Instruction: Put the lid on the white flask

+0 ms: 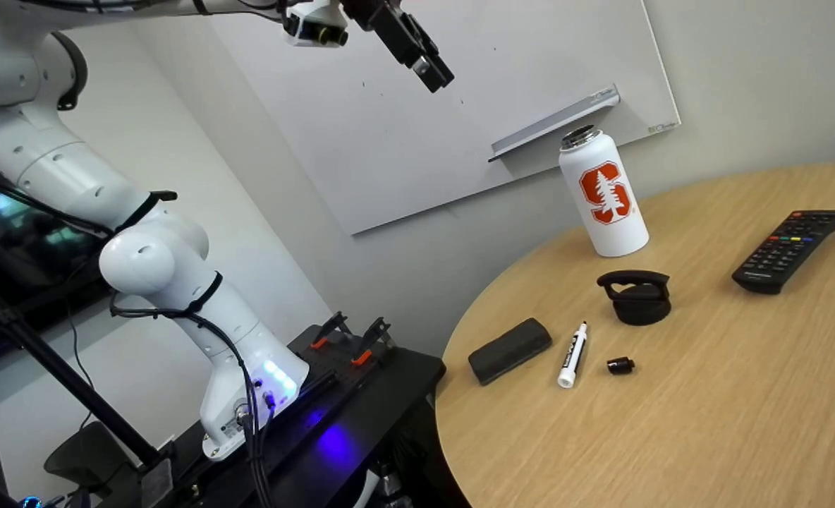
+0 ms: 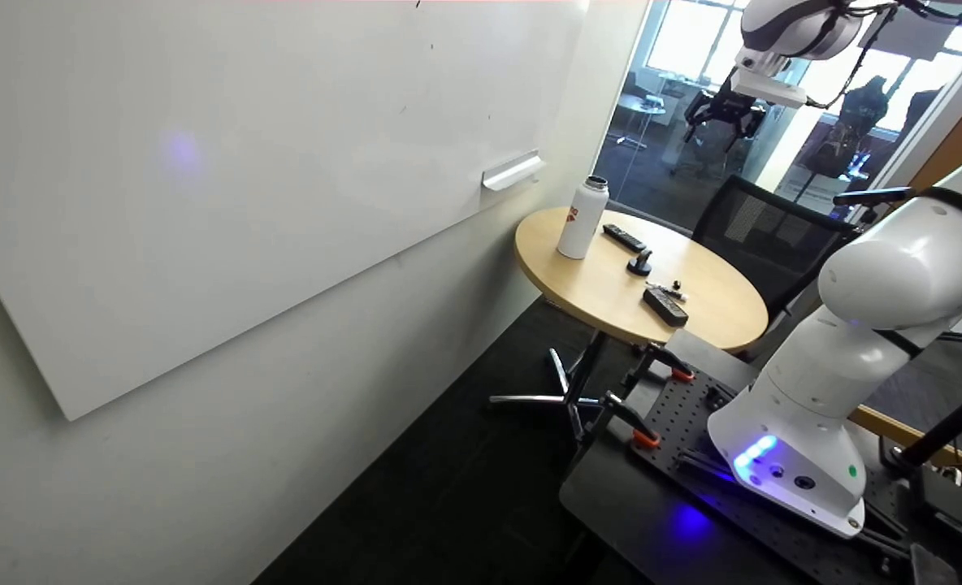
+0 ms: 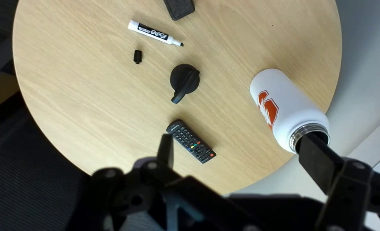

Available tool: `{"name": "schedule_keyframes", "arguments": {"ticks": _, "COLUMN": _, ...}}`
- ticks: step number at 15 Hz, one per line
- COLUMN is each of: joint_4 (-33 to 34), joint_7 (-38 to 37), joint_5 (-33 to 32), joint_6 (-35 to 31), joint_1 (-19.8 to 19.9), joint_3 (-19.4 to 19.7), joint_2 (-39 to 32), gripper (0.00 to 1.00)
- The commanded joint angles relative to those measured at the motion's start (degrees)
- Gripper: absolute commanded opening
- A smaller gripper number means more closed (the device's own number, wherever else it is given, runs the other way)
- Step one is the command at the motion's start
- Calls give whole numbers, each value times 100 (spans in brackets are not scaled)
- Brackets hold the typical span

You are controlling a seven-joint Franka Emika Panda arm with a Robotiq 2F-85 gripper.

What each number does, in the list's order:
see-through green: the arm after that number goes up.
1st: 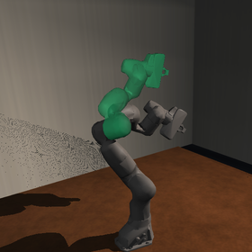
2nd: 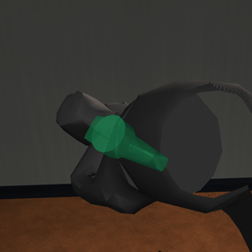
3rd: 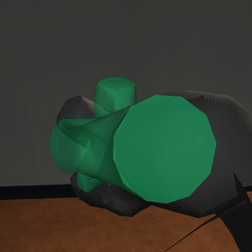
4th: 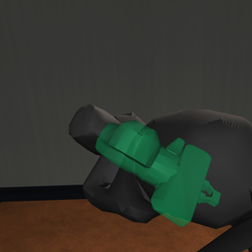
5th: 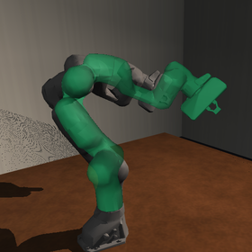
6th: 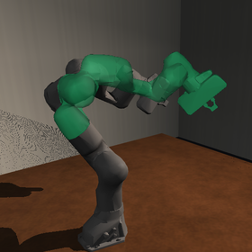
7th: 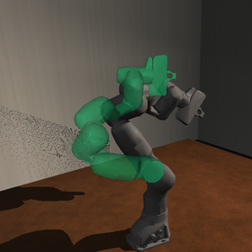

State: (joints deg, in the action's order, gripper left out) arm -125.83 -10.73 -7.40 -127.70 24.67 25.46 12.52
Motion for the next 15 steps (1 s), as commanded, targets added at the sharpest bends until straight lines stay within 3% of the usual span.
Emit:
{"name": "schedule_keyframes", "arguments": {"ticks": 1, "joint_4": 23, "joint_7": 3, "joint_5": 28, "joint_6": 13, "joint_1": 66, "joint_3": -84, "joint_2": -12, "gripper": 100}}
{"name": "schedule_keyframes", "arguments": {"ticks": 5, "joint_4": 132, "joint_7": -453, "joint_5": 134, "joint_6": -310, "joint_1": 134, "joint_3": -47, "joint_2": -292, "gripper": 100}}
{"name": "schedule_keyframes", "arguments": {"ticks": 9, "joint_4": 376, "joint_7": -1213, "joint_5": 532, "joint_6": -1077, "joint_1": 311, "joint_3": 164, "joint_2": -1243, "gripper": 100}}
{"name": "schedule_keyframes", "arguments": {"ticks": 12, "joint_4": 627, "joint_7": -1724, "joint_5": 797, "joint_6": -1200, "joint_1": 389, "joint_3": 307, "joint_2": -2052, "gripper": 100}}
{"name": "schedule_keyframes", "arguments": {"ticks": 15, "joint_4": 966, "joint_7": -1714, "joint_5": 1317, "joint_6": -1087, "joint_1": 460, "joint_3": 341, "joint_2": -2807, "gripper": 100}}
